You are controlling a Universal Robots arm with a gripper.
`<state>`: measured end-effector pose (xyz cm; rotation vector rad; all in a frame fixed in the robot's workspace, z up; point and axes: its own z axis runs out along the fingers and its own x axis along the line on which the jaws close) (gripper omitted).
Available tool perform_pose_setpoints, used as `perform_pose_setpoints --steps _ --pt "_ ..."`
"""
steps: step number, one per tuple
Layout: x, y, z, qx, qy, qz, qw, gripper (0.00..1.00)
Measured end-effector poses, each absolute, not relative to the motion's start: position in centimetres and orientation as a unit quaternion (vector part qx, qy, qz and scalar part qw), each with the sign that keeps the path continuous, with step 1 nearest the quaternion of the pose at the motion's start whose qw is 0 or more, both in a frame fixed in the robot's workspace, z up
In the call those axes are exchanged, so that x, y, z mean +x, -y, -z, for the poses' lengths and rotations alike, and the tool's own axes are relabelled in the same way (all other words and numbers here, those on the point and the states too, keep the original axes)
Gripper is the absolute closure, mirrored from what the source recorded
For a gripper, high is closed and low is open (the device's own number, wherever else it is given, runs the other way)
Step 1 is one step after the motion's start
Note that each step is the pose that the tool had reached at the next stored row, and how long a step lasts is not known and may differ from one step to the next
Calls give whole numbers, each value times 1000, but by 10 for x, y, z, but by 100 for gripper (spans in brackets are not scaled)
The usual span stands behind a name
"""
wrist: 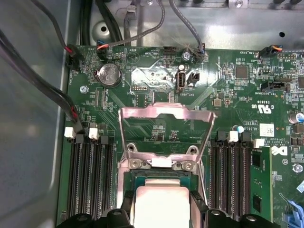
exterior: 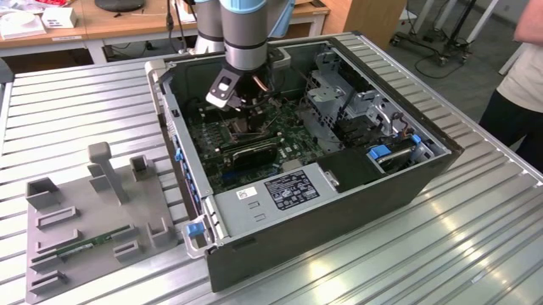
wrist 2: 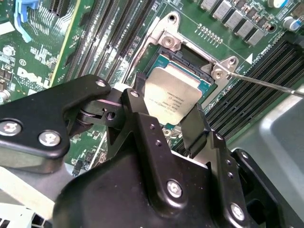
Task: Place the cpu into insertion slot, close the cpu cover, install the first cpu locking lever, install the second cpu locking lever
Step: 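Place the cpu into insertion slot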
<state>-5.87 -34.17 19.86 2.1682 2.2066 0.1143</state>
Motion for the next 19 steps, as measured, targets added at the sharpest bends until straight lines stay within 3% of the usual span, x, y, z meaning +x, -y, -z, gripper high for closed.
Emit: perform_pose_setpoints --steps 19 --pt "-59 342 -194 701 -712 -37 23 46"
